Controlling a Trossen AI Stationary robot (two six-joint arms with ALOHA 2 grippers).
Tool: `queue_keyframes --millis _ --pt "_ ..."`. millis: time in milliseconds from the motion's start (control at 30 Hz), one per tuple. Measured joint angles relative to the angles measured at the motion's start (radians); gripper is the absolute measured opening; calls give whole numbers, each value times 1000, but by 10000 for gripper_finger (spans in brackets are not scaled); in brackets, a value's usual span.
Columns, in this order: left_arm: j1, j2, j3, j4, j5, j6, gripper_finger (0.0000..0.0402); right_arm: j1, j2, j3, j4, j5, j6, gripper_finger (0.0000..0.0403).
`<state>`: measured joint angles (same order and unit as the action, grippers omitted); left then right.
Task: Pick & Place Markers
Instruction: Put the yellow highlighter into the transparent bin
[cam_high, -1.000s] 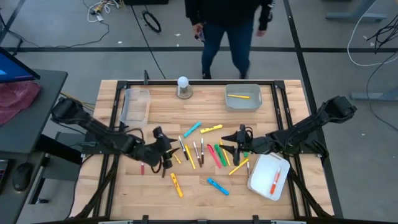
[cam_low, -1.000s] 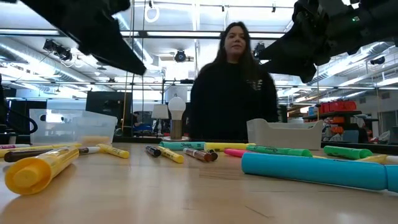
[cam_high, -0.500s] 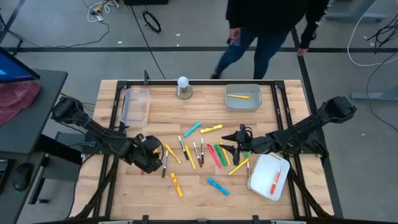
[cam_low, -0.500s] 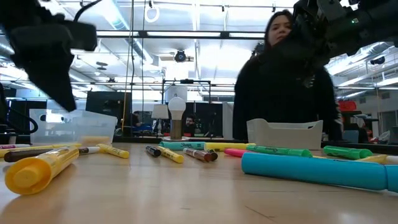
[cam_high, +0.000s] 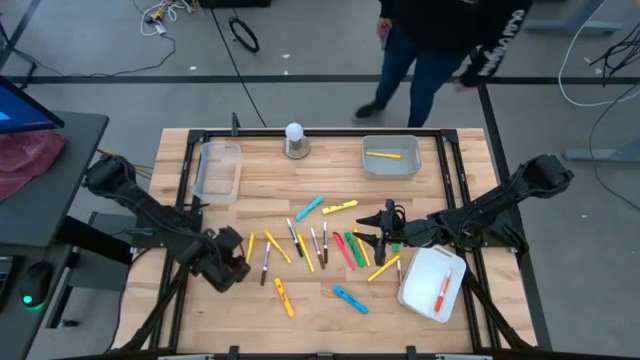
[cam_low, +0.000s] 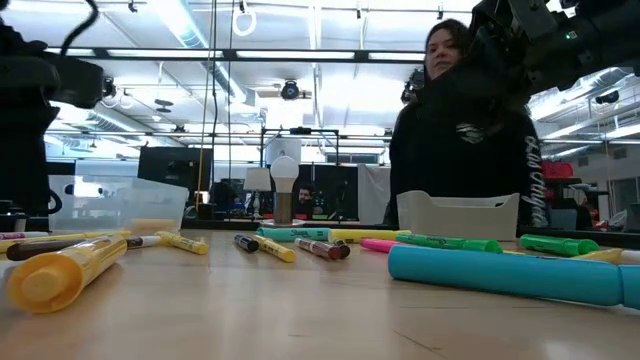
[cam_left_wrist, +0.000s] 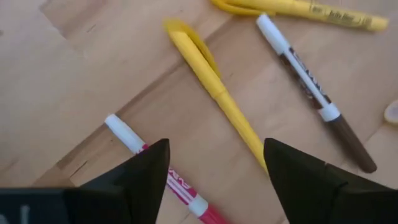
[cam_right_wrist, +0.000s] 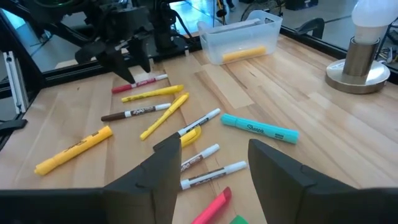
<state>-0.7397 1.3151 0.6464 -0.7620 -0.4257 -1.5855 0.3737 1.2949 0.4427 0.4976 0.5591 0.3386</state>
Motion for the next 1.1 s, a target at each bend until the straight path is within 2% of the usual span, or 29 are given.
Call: queue_keyframes --millis 100,333,500,567,667,800,967,1100 --pt "-33 0 0 -22 -24 -85 283 0 0 0 -4 0 -1 190" --pt "-70 0 0 -133 26 -262 280 -1 0 0 -7 0 -15 190" --pt "-70 0 0 -108 -7 -266 280 -2 0 0 -7 1 -14 190" --pt "-70 0 0 -51 -51 -229 280 -2 0 0 -7 1 -14 190" --pt "-57 0 0 87 -164 -103 280 -3 0 0 -7 1 -15 190" --pt "19 4 0 278 -149 116 279 -12 0 0 -7 0 -15 190" --pt "108 57 2 595 -41 678 279 -23 0 0 -7 1 -15 190" --pt "152 126 3 781 56 1102 279 -33 0 0 -7 0 -15 190"
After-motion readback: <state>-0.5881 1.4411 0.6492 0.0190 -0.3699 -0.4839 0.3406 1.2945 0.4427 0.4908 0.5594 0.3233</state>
